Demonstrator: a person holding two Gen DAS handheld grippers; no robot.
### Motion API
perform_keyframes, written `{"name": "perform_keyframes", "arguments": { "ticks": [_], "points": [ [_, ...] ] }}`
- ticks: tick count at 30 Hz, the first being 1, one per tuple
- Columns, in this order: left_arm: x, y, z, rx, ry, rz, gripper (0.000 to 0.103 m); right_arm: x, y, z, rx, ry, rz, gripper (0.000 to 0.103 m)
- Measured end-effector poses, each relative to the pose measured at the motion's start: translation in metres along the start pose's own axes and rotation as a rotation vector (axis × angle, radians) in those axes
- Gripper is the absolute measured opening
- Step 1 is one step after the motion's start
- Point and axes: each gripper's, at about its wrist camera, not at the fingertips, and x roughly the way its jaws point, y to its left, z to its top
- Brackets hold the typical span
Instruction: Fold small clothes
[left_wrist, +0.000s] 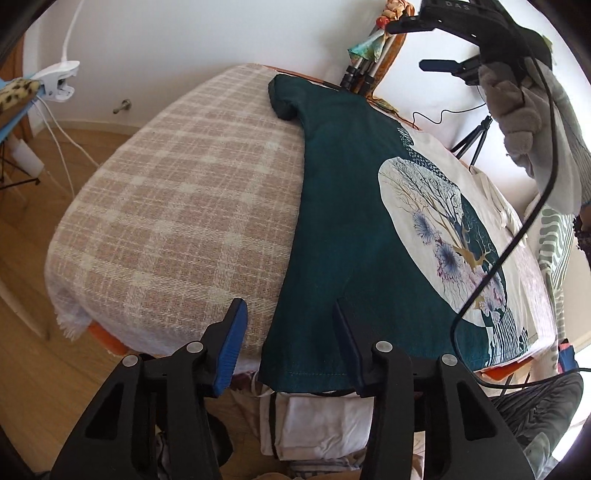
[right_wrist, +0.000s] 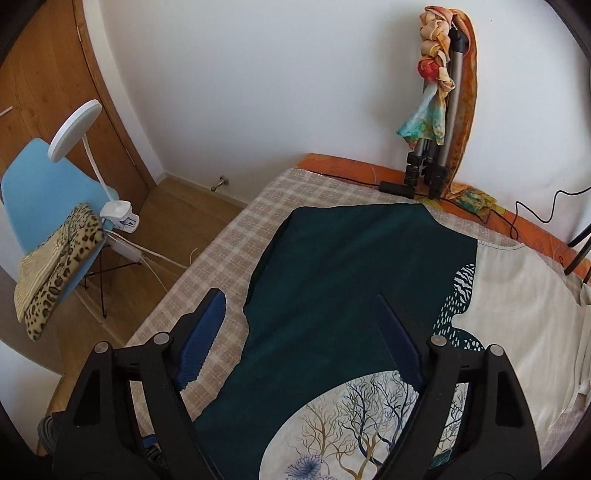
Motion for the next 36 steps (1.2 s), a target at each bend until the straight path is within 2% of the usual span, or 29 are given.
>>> {"name": "perform_keyframes", "arguments": {
  "ticks": [4, 6, 10, 13, 17, 22, 24, 27, 28, 29, 30, 32, 36],
  "points": [
    [0.001, 0.003, 0.002, -0.017, -0.003, -0.042, 0.038, 0.061, 0.008, 0.027, 0.034, 0.082, 0.045, 0.081],
    [0.003, 0.005, 0.004, -0.036, 0.003, -0.069, 0.030, 0.087, 0.014, 0.036, 0.036, 0.103, 0.040, 0.080],
    [0.005, 0.004, 0.005, -0.049, 0.013, -0.106, 0.026, 0.139, 0.019, 0.051, 0.055, 0.155, 0.035, 0.077],
    [0.007, -0.002, 0.005, -0.025, 0.020, -0.113, 0.022, 0.172, 0.024, 0.054, 0.060, 0.199, 0.028, 0.072],
    [0.011, -0.002, 0.009, -0.043, 0.026, -0.139, 0.013, 0.207, 0.029, 0.052, 0.041, 0.252, -0.004, 0.068],
    [0.016, -0.001, 0.011, -0.070, 0.035, -0.166, 0.007, 0.233, 0.029, 0.048, 0.021, 0.289, -0.033, 0.062],
    [0.016, -0.001, 0.011, -0.071, 0.032, -0.167, 0.006, 0.238, 0.029, 0.047, 0.000, 0.299, -0.059, 0.057],
    [0.016, 0.000, 0.011, -0.080, 0.027, -0.163, 0.005, 0.238, 0.028, 0.048, -0.020, 0.289, -0.091, 0.043],
    [0.016, 0.000, 0.012, -0.079, 0.026, -0.162, 0.005, 0.237, 0.026, 0.048, -0.018, 0.289, -0.096, 0.033],
    [0.015, -0.001, 0.012, -0.075, 0.025, -0.159, 0.005, 0.236, 0.025, 0.048, -0.020, 0.287, -0.099, 0.017],
    [0.015, -0.002, 0.012, -0.069, 0.023, -0.155, 0.004, 0.235, 0.022, 0.048, -0.022, 0.288, -0.101, 0.011],
    [0.014, -0.002, 0.012, -0.058, 0.017, -0.146, 0.003, 0.233, 0.015, 0.050, -0.007, 0.288, -0.088, 0.006],
    [0.009, 0.000, 0.012, -0.063, 0.006, -0.159, 0.002, 0.217, 0.004, 0.052, 0.007, 0.256, -0.088, 0.004]
  ]
}}
